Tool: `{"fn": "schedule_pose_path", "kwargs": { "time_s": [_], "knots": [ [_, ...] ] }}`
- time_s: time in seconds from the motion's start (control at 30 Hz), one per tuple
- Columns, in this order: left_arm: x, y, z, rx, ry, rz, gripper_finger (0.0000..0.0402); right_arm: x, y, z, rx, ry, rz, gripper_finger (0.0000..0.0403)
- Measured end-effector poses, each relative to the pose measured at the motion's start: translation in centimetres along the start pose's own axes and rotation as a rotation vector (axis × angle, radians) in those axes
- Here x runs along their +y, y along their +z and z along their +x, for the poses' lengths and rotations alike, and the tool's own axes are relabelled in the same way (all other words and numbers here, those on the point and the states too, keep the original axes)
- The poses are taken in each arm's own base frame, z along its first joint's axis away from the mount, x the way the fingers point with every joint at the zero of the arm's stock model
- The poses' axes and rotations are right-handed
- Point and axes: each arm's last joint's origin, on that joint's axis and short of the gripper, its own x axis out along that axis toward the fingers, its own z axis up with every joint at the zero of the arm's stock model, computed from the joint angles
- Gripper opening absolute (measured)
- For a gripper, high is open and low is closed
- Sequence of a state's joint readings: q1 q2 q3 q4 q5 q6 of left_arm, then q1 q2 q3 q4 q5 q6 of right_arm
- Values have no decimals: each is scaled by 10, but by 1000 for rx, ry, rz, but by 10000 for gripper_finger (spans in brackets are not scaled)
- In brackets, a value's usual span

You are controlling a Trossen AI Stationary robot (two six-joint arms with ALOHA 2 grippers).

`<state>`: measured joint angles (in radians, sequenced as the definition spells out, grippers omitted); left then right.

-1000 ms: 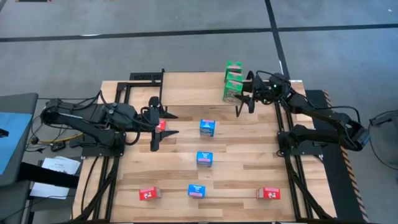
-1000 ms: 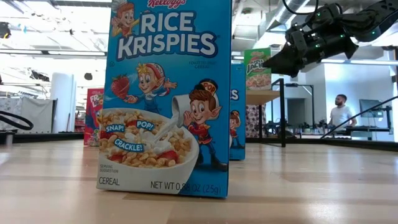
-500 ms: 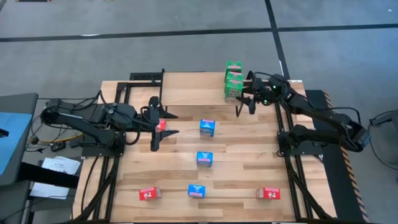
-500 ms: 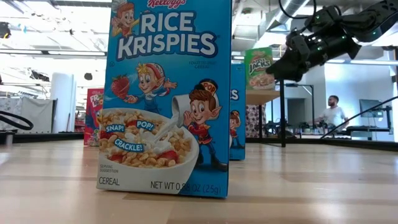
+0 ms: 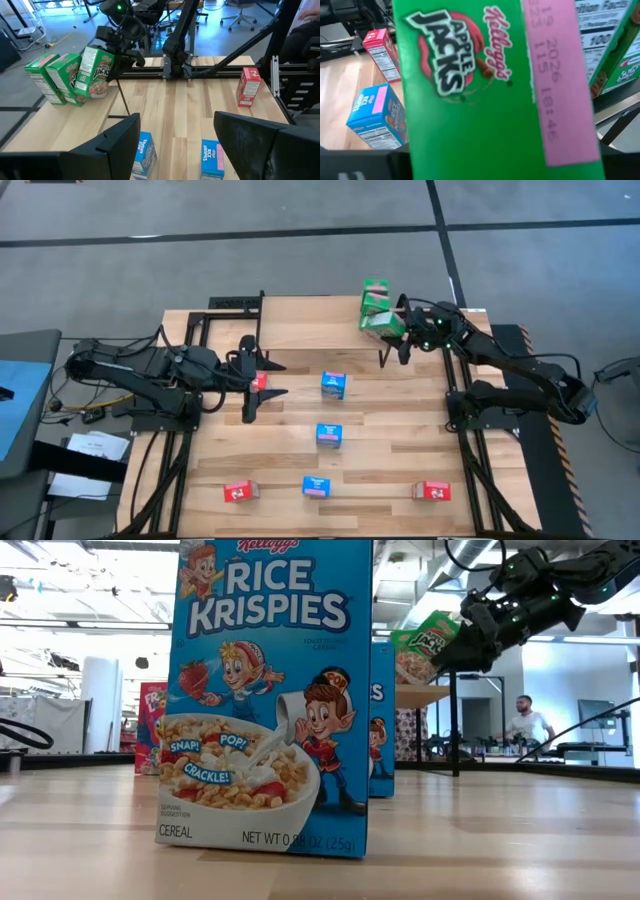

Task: Stack cereal on shelf
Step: Put the green cereal box on the shelf aligned with the other green cereal box

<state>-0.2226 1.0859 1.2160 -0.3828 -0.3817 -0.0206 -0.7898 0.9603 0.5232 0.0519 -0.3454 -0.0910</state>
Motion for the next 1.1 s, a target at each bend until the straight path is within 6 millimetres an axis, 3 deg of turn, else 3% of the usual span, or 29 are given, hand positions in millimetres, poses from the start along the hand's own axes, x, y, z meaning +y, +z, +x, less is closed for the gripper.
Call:
{"fn": "schedule_pose_path", "kwargs": {
  "time_s": [0.37, 0.6, 1.1],
  "knots": [
    [0, 0, 0, 0, 0, -16, 242, 3, 2, -3, -9, 11, 2, 250],
    [0, 0, 0, 0, 0, -15, 242, 5, 18, -10, 53, -29, -5, 250],
    [0, 0, 0, 0, 0, -14, 242, 13, 20, -6, 87, -54, -24, 250]
  ]
}}
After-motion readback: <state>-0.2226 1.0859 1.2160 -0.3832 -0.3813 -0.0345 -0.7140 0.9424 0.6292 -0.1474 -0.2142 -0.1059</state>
